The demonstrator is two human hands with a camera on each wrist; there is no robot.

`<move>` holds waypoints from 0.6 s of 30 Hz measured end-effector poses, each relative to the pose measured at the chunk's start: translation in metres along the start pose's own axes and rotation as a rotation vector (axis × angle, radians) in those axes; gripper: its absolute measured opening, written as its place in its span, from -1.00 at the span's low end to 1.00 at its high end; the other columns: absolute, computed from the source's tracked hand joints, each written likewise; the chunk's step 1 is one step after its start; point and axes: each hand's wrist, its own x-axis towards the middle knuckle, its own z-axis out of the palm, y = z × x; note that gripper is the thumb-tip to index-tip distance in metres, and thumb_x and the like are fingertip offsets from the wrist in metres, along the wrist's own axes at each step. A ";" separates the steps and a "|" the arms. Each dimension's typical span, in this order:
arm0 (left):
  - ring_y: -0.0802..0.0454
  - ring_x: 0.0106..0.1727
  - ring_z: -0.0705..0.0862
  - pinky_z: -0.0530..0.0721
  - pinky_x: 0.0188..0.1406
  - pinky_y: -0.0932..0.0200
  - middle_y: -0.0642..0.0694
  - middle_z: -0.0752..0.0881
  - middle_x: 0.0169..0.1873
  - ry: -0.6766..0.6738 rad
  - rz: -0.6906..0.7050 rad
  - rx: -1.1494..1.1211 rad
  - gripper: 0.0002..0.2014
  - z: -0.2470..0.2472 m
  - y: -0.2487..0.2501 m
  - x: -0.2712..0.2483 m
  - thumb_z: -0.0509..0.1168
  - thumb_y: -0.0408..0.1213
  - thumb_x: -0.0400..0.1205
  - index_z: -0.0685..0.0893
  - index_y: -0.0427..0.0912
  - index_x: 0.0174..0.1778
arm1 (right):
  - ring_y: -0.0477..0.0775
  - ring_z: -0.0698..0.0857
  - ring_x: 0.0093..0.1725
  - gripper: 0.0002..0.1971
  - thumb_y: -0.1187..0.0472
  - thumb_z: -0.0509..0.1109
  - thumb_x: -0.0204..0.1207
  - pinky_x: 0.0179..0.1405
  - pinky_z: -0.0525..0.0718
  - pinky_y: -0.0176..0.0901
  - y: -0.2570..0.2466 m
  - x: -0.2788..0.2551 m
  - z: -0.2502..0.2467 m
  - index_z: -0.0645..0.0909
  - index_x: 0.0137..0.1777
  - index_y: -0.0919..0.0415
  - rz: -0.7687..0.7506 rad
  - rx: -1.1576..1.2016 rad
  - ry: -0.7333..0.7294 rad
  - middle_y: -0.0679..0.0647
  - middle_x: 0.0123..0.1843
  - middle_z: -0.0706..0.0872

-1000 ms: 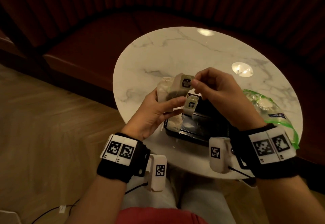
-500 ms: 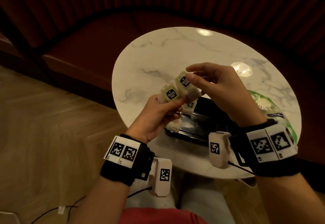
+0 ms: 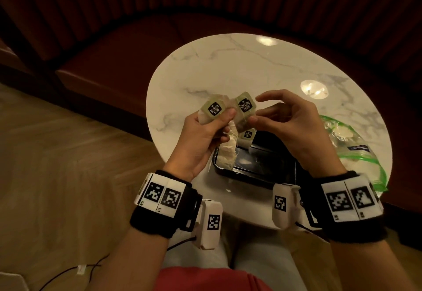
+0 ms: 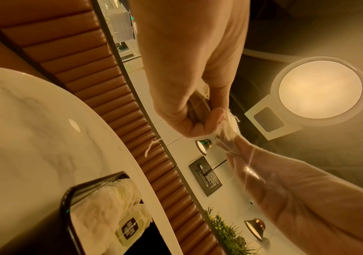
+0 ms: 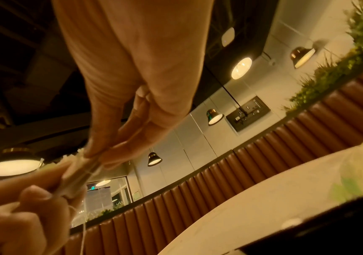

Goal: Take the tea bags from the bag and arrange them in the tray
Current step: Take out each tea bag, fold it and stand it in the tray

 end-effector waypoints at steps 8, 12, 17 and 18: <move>0.19 -0.41 0.57 0.56 -0.47 0.36 -0.03 0.66 -0.38 -0.016 0.024 0.098 -0.96 -0.002 -0.001 0.000 0.38 -0.40 0.61 0.69 -0.24 -0.05 | -0.11 0.80 -0.01 -0.42 0.09 0.61 0.28 -0.01 0.75 -0.28 0.001 0.004 -0.007 0.59 0.33 0.01 0.013 -0.112 -0.074 0.01 0.02 0.82; 0.16 -0.40 0.58 0.57 -0.42 0.31 0.07 0.66 -0.48 -0.056 0.072 0.277 -0.96 -0.003 -0.003 0.001 0.41 -0.38 0.59 0.70 -0.17 -0.14 | -0.18 0.72 0.09 -0.64 -0.04 0.50 0.45 0.02 0.71 -0.31 -0.002 0.010 -0.011 0.68 0.25 -0.14 -0.055 -0.306 -0.104 -0.21 0.19 0.74; 0.15 -0.38 0.59 0.56 -0.39 0.29 0.09 0.67 -0.48 -0.065 0.079 0.328 -0.89 -0.003 -0.004 0.002 0.42 -0.38 0.59 0.71 -0.09 -0.20 | -0.12 0.74 -0.10 -0.91 0.09 0.50 0.50 -0.03 0.73 -0.16 -0.003 0.019 -0.013 0.75 -0.02 -0.09 -0.097 -0.409 -0.147 -0.18 -0.09 0.80; 0.15 -0.38 0.59 0.56 -0.38 0.28 0.09 0.67 -0.48 -0.060 0.076 0.331 -0.89 -0.004 -0.004 0.002 0.42 -0.38 0.59 0.72 -0.09 -0.20 | -0.12 0.75 -0.11 -0.92 0.09 0.51 0.50 -0.04 0.73 -0.16 -0.003 0.020 -0.013 0.76 -0.03 -0.07 -0.093 -0.416 -0.155 -0.17 -0.11 0.79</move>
